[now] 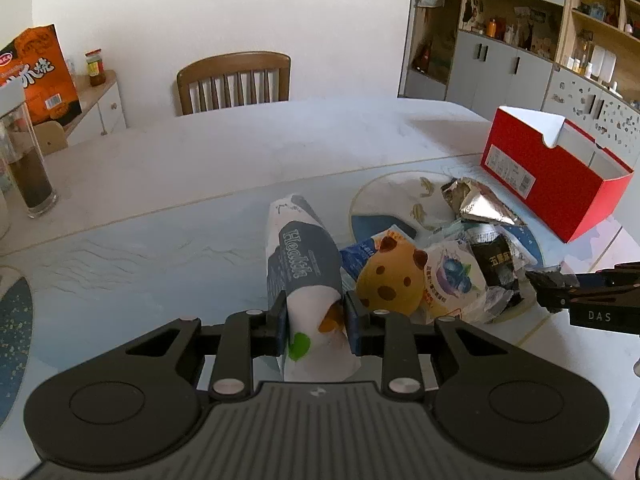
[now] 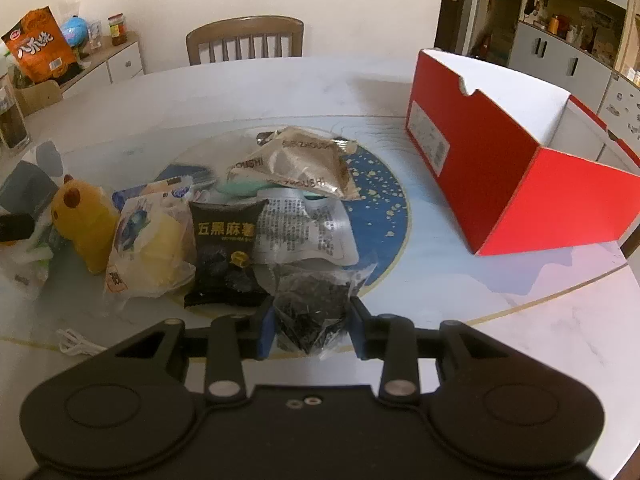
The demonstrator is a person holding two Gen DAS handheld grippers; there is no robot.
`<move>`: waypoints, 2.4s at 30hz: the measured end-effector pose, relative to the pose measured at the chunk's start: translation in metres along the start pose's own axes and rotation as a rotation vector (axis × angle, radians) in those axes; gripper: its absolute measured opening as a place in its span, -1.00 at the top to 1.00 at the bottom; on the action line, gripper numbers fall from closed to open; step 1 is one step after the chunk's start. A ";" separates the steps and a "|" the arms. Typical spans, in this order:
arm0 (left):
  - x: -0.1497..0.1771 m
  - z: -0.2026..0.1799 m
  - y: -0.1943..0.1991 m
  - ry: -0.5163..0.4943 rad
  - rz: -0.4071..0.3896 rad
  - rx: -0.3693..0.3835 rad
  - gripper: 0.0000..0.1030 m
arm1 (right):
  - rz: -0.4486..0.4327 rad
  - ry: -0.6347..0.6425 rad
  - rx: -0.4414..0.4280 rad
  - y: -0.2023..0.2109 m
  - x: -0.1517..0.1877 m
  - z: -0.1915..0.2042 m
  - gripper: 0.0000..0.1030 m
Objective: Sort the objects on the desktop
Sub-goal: 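Grasp the white-green tissue pack with left gripper while right grasps black snack bag, then carry tissue pack and black snack bag over the red shoebox with both tools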
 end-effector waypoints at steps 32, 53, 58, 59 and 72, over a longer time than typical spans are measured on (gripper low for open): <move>-0.060 -0.071 0.060 -0.062 -0.070 0.147 0.48 | -0.104 -0.022 -0.113 0.078 -0.061 -0.054 0.30; -0.116 -0.215 0.024 -0.170 -0.063 0.307 0.48 | -0.110 -0.050 -0.149 0.064 -0.110 -0.151 0.30; -0.131 -0.253 0.015 -0.195 -0.053 0.344 0.48 | -0.087 -0.048 -0.157 0.059 -0.118 -0.177 0.30; -0.134 -0.260 0.013 -0.201 -0.053 0.353 0.48 | -0.080 -0.045 -0.157 0.057 -0.121 -0.182 0.30; -0.158 -0.342 -0.015 -0.289 -0.010 0.463 0.48 | -0.036 -0.010 -0.163 0.040 -0.139 -0.235 0.30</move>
Point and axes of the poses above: each gripper's, at about its wrist camera, not at the fingertips, and y roughly against the way its jaws point, z to its left, x to its underside, the point moved 9 cm from there along -y, roughly the way its jaws point, and after that the axes turned 2 degrees about -y, right-handed, at the moved point
